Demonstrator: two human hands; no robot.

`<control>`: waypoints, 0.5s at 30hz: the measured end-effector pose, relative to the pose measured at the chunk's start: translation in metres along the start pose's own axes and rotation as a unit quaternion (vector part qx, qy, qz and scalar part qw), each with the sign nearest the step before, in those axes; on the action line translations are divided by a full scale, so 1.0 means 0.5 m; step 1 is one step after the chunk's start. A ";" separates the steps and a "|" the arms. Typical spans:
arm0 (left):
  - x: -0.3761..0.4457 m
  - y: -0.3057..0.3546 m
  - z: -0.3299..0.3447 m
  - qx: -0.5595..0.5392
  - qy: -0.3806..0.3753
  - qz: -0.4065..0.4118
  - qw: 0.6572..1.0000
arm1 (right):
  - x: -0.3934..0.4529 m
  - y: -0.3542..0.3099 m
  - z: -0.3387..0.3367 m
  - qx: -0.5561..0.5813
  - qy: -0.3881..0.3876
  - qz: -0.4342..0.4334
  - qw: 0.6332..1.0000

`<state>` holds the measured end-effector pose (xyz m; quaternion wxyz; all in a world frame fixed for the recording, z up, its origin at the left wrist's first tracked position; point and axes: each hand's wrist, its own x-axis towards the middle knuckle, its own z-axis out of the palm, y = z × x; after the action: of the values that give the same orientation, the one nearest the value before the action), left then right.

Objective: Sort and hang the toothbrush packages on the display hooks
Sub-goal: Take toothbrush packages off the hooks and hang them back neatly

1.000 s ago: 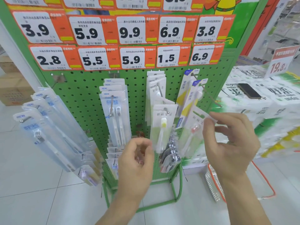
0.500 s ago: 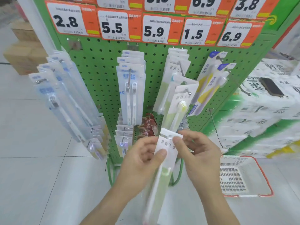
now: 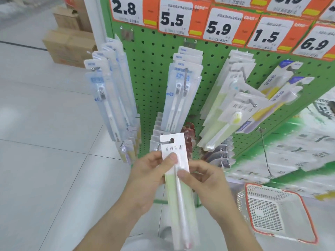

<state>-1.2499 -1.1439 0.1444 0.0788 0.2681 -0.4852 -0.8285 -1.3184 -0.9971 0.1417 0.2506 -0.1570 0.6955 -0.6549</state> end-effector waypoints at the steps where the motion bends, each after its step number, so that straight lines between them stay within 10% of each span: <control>1: -0.001 0.002 -0.004 -0.002 -0.014 -0.009 1.000 | 0.000 0.000 0.004 0.011 0.004 0.009 1.000; 15: 0.009 0.004 -0.020 -0.026 0.033 0.010 0.999 | -0.003 0.011 -0.014 -0.007 -0.091 0.111 0.990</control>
<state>-1.2487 -1.1544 0.1404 0.1101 0.2878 -0.4632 -0.8310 -1.3203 -0.9900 0.1366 0.3828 -0.1396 0.6874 -0.6012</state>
